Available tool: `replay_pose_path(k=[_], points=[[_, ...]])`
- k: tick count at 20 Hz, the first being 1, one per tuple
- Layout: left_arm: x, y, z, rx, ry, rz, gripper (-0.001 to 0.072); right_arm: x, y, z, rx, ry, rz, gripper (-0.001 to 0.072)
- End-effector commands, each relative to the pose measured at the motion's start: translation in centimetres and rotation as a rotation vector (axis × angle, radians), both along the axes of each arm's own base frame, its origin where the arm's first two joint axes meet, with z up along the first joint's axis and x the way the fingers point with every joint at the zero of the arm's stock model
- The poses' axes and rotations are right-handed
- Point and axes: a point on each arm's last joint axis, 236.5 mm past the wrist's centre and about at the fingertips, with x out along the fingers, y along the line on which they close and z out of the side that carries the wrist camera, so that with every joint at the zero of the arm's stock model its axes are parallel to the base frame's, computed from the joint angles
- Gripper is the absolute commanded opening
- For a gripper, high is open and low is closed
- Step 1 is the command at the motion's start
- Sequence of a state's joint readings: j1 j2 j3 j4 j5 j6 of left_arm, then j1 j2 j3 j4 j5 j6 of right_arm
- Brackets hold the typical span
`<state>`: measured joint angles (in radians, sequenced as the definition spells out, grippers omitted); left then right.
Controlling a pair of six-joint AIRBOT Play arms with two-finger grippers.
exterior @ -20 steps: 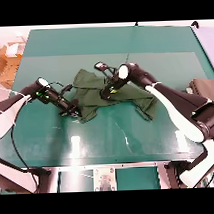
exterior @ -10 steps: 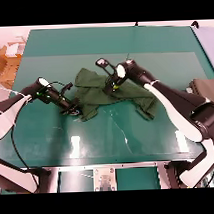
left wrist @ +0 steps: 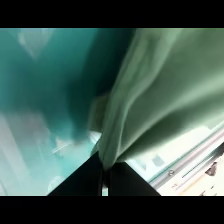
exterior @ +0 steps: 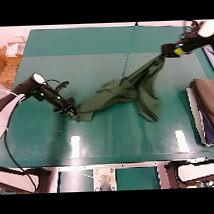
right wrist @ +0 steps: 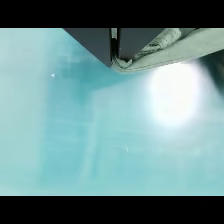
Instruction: Fold the shirts.
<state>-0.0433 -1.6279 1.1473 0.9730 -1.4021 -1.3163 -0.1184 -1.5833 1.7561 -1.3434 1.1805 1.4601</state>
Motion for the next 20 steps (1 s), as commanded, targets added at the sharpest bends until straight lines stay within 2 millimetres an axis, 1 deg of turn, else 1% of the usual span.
replay_pose_path(k=[1,2,3,5,7,8,9,10,12,13,14,15,16,17,18,19,20], points=[[0.3,2.7,1.3,0.083,-0.053,0.011,0.0024,1.0,-5.8,-0.9,0.184,-0.029,-0.118,0.0011],[0.4,2.5,1.3,0.082,-0.053,0.014,0.0023,1.3,-5.5,-2.4,0.203,-0.004,-0.110,0.0011],[0.5,2.3,1.1,0.084,-0.062,0.012,0.0023,1.8,-4.4,-4.0,0.240,0.024,-0.094,0.0012],[1.1,1.5,1.1,0.070,-0.084,0.020,0.0024,2.7,-1.5,-6.8,0.314,0.068,-0.055,0.0013],[1.5,0.7,1.2,0.049,-0.099,0.026,0.0024,3.3,1.1,-9.0,0.348,0.098,-0.012,0.0013],[1.7,0.6,1.2,0.048,-0.111,0.024,0.0024,3.5,1.9,-9.8,0.349,0.109,-0.002,0.0014],[1.9,0.4,1.1,0.048,-0.121,0.028,0.0023,3.5,2.7,-10.1,0.349,0.116,0.010,0.0014],[2.1,0.1,1.3,0.033,-0.127,0.038,0.0024,3.6,3.2,-10.0,0.348,0.112,0.019,0.0015],[2.8,-0.2,1.4,0.022,-0.146,0.058,0.0024,4.1,3.9,-8.2,0.360,0.084,0.041,0.0015],[3.0,-0.4,1.5,0.011,-0.155,0.062,0.0024,4.0,4.3,-7.2,0.373,0.083,0.060,0.0059],[3.1,-0.6,1.6,0.005,-0.156,0.067,0.0024,3.7,4.4,-6.5,0.379,0.094,0.071,0.0289],[3.1,-0.6,1.6,0.003,-0.155,0.067,0.0024,3.2,4.2,-5.5,0.375,0.106,0.090,0.0366],[3.1,-0.7,1.7,-0.003,-0.157,0.068,0.0024,2.7,3.0,-4.3,0.356,0.104,0.093,0.0319],[3.1,-0.9,1.8,-0.012,-0.165,0.058,0.0024,2.0,1.1,-2.8,0.344,0.100,0.070,0.0283],[3.1,-0.9,1.8,-0.015,-0.167,0.052,0.0024,0.9,-0.8,-1.7,0.344,0.105,0.030,0.0264],[3.0,-0.9,1.8,-0.015,-0.165,0.051,0.0024,-0.7,-3.0,-1.0,0.350,0.129,-0.023,0.0264],[3.0,-0.9,1.8,-0.015,-0.165,0.051,0.0024,-2.7,-4.3,-0.8,0.364,0.156,-0.056,0.0263]])
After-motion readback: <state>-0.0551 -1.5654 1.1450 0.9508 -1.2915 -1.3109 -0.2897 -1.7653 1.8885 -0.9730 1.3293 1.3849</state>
